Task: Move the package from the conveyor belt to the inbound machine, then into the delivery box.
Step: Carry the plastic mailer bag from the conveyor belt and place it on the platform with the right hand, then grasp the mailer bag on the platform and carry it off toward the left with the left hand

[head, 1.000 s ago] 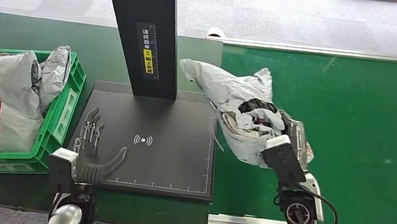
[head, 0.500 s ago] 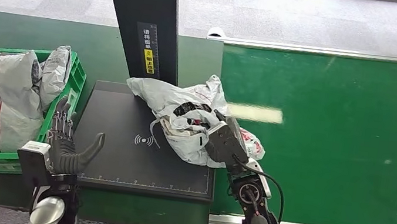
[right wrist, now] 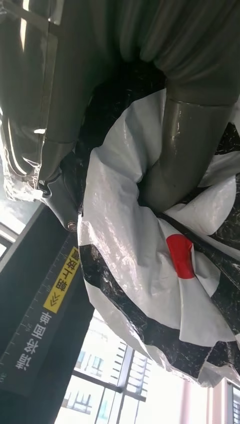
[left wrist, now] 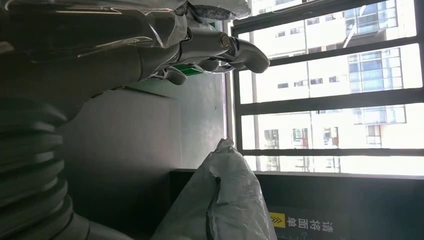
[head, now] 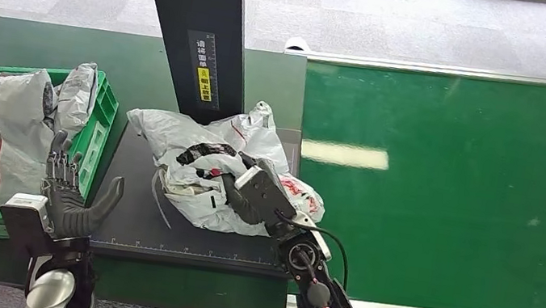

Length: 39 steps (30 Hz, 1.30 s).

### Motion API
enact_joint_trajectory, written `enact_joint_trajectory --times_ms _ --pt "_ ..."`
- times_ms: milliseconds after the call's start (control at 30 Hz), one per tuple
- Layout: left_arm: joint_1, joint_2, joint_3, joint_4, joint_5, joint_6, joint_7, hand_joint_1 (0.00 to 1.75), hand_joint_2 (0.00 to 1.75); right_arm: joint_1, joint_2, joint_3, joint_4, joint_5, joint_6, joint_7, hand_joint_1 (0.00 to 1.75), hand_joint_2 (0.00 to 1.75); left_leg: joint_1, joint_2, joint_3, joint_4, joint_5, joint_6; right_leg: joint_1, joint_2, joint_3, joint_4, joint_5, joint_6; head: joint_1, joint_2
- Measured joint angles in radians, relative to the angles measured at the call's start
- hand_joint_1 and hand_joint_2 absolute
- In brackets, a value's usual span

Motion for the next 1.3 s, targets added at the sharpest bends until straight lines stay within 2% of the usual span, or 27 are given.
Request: enact_joint_trajectory --times_ms 167,200,300,333,367,500,600,733,867,1033,1167,1300 --pt "0.000 -0.002 0.006 0.000 0.000 0.000 0.000 0.00 1.75 -0.007 0.011 0.003 0.017 -0.001 0.000 -0.002 1.75 1.75 0.000 0.000 0.000 0.000 0.000 0.000 0.000 0.000 0.000 0.000 0.000 0.000 0.000 0.000" --pt "0.000 -0.002 0.007 0.000 0.000 0.000 0.000 0.00 1.75 -0.008 0.012 0.003 0.020 -0.001 0.000 -0.002 1.53 1.75 0.000 0.000 0.000 0.000 0.000 0.000 0.000 0.000 0.000 0.000 0.000 0.000 0.000 0.000" --pt "-0.001 -0.003 0.008 0.000 0.000 0.000 0.000 0.00 1.75 -0.010 0.015 0.004 0.026 -0.003 0.003 -0.005 0.22 1.75 0.000 0.000 0.000 0.000 0.000 0.000 0.000 0.000 0.000 0.000 0.000 0.000 0.000 0.000" --pt "-0.001 -0.003 0.009 0.000 0.000 0.000 0.000 0.00 1.75 -0.011 0.017 0.004 0.027 -0.004 0.005 -0.006 0.00 1.75 0.000 0.000 0.000 0.000 0.000 0.000 0.000 0.000 0.000 0.000 0.000 0.000 0.000 0.000" --pt "-0.002 -0.003 0.010 0.000 0.000 0.000 0.000 0.00 1.75 -0.013 0.020 0.006 0.028 -0.006 0.006 -0.006 0.00 1.75 0.000 0.000 0.000 0.000 0.000 0.000 0.000 0.000 0.000 0.000 0.000 0.000 0.000 0.000" --pt "-0.007 -0.005 0.012 0.000 -0.001 -0.002 0.000 0.00 1.75 -0.020 0.038 0.013 0.032 -0.053 0.045 -0.039 0.00 0.00 0.000 0.000 0.000 0.000 0.000 0.000 0.000 0.000 0.000 0.000 0.000 0.000 0.000 0.000" --pt "-0.010 -0.006 0.013 0.000 -0.007 -0.008 0.000 0.00 1.75 -0.019 0.045 0.013 0.027 -0.112 0.078 -0.084 0.00 0.00 0.000 0.000 0.000 0.000 0.000 0.000 0.000 0.000 0.000 0.000 0.000 0.000 0.000 0.000" --pt "-0.017 -0.007 0.014 -0.004 -0.031 -0.022 -0.002 0.00 1.75 -0.003 0.038 0.012 -0.041 -0.190 0.100 -0.124 0.00 1.75 0.000 0.000 0.001 0.000 0.000 0.000 0.000 0.000 0.000 0.000 0.000 0.000 0.000 0.000" --pt "-0.023 -0.006 -0.002 -0.039 -0.128 -0.025 -0.010 0.00 1.75 0.078 -0.010 -0.011 -0.194 -0.283 0.100 -0.179 0.00 1.75 0.000 -0.001 0.000 0.001 0.000 0.000 0.000 -0.001 0.000 -0.001 0.000 0.000 0.000 0.000" --pt "-0.056 0.012 -0.066 -0.088 -0.287 -0.025 0.008 0.00 1.75 0.203 -0.098 -0.085 -0.423 -0.272 0.064 -0.215 0.00 1.75 -0.001 -0.001 0.000 0.001 -0.001 0.001 -0.002 0.000 0.000 -0.001 0.000 0.000 0.000 0.000" --pt "-0.110 0.039 -0.163 -0.071 -0.499 -0.067 0.100 0.00 1.75 0.252 -0.142 -0.140 -0.566 -0.272 0.052 -0.227 0.00 1.75 -0.001 -0.001 0.000 0.001 -0.001 0.001 -0.002 0.000 0.000 -0.001 0.000 0.000 0.000 0.000" --pt "-0.186 0.053 -0.279 0.038 -0.700 -0.108 0.177 0.00 1.75 0.272 -0.164 -0.169 -0.679 -0.288 0.046 -0.238 0.00 1.75 -0.001 -0.001 0.001 0.001 0.000 0.001 -0.002 0.000 0.000 -0.001 0.001 0.000 0.000 0.000"
